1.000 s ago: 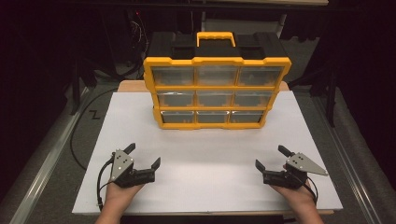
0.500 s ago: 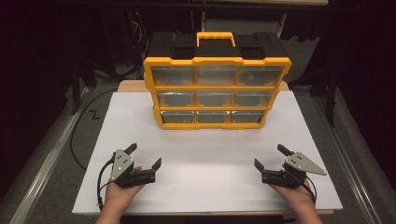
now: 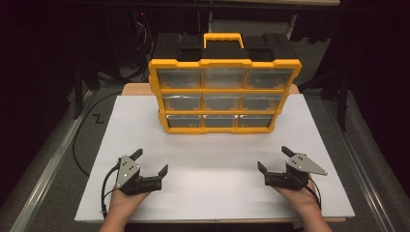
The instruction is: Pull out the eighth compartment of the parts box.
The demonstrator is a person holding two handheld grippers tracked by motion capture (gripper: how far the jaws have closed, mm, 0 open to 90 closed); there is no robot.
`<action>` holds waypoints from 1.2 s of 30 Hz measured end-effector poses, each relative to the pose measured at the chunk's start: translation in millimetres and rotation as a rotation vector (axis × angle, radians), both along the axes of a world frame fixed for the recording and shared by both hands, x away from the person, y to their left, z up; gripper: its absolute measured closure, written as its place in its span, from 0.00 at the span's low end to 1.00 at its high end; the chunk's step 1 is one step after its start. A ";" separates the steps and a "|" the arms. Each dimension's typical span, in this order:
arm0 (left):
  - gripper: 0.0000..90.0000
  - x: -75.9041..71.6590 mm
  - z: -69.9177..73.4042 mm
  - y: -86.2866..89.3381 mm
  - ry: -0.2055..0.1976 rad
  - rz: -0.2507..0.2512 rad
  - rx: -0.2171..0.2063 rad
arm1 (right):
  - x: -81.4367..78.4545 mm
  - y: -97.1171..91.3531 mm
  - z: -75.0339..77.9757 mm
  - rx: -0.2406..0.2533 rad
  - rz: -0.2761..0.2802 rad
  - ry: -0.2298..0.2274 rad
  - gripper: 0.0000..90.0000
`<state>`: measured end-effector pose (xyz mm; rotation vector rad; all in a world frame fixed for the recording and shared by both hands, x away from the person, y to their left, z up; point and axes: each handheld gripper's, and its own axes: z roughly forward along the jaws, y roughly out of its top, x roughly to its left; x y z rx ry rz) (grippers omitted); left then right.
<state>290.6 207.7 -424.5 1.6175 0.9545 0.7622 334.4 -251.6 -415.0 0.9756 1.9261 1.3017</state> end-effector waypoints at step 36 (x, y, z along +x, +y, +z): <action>0.00 -0.7 -1.4 -2.0 0.005 -0.021 -0.002 | 44.3 34.6 6.3 -0.113 -0.061 -0.027 0.01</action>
